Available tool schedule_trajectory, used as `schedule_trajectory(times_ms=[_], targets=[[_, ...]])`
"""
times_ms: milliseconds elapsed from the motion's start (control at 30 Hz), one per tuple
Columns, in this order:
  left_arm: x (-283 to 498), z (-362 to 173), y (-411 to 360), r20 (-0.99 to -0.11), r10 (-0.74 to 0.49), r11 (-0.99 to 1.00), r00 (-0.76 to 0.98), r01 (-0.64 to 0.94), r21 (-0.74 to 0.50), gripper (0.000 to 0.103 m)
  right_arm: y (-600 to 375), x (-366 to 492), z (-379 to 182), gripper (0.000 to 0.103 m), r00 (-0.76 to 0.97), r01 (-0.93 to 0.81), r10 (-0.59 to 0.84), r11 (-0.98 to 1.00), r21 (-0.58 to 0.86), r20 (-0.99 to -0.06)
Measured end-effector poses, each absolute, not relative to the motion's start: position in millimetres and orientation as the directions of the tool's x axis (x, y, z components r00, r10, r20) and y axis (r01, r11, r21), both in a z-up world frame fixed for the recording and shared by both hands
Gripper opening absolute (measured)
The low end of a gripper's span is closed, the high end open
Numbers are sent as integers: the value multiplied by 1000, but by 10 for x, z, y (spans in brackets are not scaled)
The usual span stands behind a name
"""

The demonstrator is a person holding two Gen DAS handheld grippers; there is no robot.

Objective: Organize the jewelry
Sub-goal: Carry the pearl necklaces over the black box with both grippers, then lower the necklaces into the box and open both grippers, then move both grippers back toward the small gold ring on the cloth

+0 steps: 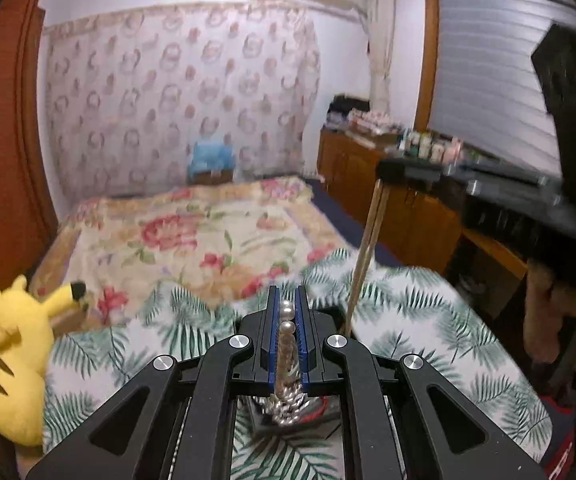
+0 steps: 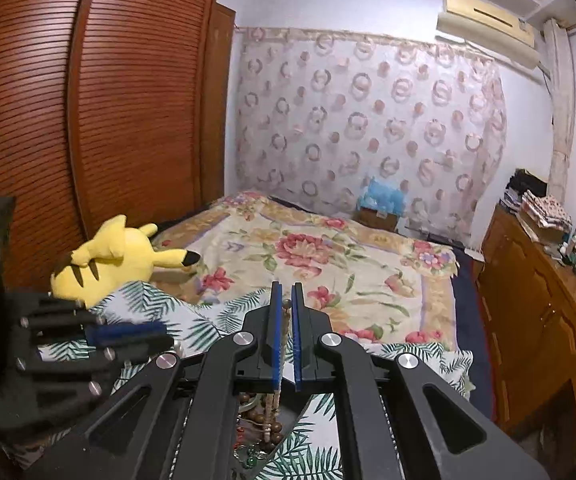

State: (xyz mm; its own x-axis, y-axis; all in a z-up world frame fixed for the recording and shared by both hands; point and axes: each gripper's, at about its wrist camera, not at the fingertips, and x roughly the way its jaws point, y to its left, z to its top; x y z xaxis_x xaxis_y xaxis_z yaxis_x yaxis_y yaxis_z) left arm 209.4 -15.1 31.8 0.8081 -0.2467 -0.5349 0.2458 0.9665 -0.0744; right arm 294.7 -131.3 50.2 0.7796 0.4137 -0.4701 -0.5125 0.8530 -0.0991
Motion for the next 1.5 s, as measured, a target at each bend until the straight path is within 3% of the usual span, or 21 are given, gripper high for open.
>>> schedule_trajectory(times_ms=[433, 867, 1067, 1200, 1333, 1500], targets=[[2002, -150, -256, -611, -249, 963, 752, 262, -69, 7, -1241, 3180, -224, 5, 686, -534, 398, 844, -49, -609], [1840, -408, -208, -658, -206, 971, 724, 234, -46, 12, -1188, 3138, -736, 6, 618, -552, 427, 834, 24, -660], [1698, -469, -126, -661, -195, 974, 725, 224, -43, 26, -1172, 3131, -764, 6, 629, -550, 427, 835, 16, -649], [1564, -514, -34, -658, -189, 976, 729, 210, -48, 44, -1170, 3148, -720, 6, 641, -545, 425, 838, 10, -639], [1441, -552, 49, -651, -163, 982, 742, 186, -33, 75, -1164, 3164, -713, 6, 638, -547, 426, 837, 11, -642], [1351, -599, 148, -657, -150, 984, 739, 174, -29, 85, -1131, 3156, -765, 6, 628, -551, 427, 834, 16, -651]])
